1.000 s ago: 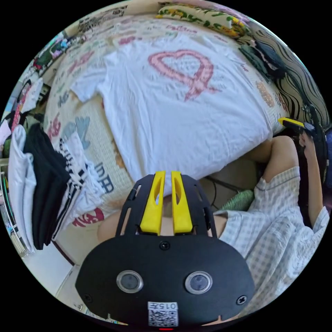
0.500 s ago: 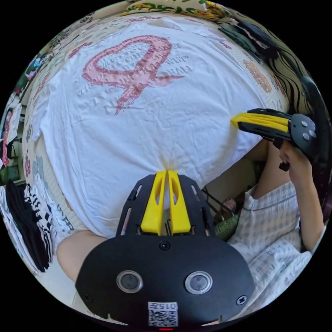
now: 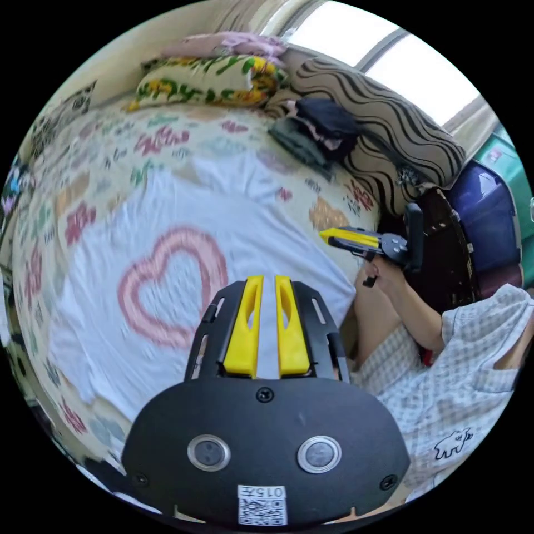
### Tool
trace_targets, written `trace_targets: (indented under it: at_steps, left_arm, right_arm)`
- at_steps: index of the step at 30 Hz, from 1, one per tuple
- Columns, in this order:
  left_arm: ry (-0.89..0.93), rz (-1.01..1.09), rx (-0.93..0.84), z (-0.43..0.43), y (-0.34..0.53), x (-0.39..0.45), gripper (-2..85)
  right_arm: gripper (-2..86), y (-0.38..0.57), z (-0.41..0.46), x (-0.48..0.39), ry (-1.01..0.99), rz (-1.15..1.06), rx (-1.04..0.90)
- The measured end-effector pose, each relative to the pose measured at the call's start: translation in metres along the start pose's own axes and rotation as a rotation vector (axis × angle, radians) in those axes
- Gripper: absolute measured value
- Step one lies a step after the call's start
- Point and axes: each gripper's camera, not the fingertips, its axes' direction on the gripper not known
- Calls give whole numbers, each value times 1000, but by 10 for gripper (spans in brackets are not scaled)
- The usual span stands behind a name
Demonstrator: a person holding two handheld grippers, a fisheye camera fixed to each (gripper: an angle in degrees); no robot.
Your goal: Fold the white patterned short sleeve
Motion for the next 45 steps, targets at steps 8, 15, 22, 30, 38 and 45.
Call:
trace_targets:
  at_steps: [8,15,22,30,38,45]
  left_arm:
    - [-70,155,29,132,-263,-30,70]
    - [-83,14,-6,258,-370,-68,67]
    - [-123,-44,-66,296,-373,-99,9]
    - [-16,5,297,143,-259,-168,2]
    - [-27,-384,454,97,-42,-288,7]
    - [-31,-538,463,95,44,-324,47]
  right_arm:
    - [67,-91,8,130,-92,202,123]
    - [26,-121,38,159,-165,193,-29]
    - [-7,-121,17,170,-193,175,26]
    - [-7,-126,-43,107,-234,-59,143]
    - [15,-110,5,16,-255,-316,-2]
    - [25,-92,26,41,-225,-219,-19]
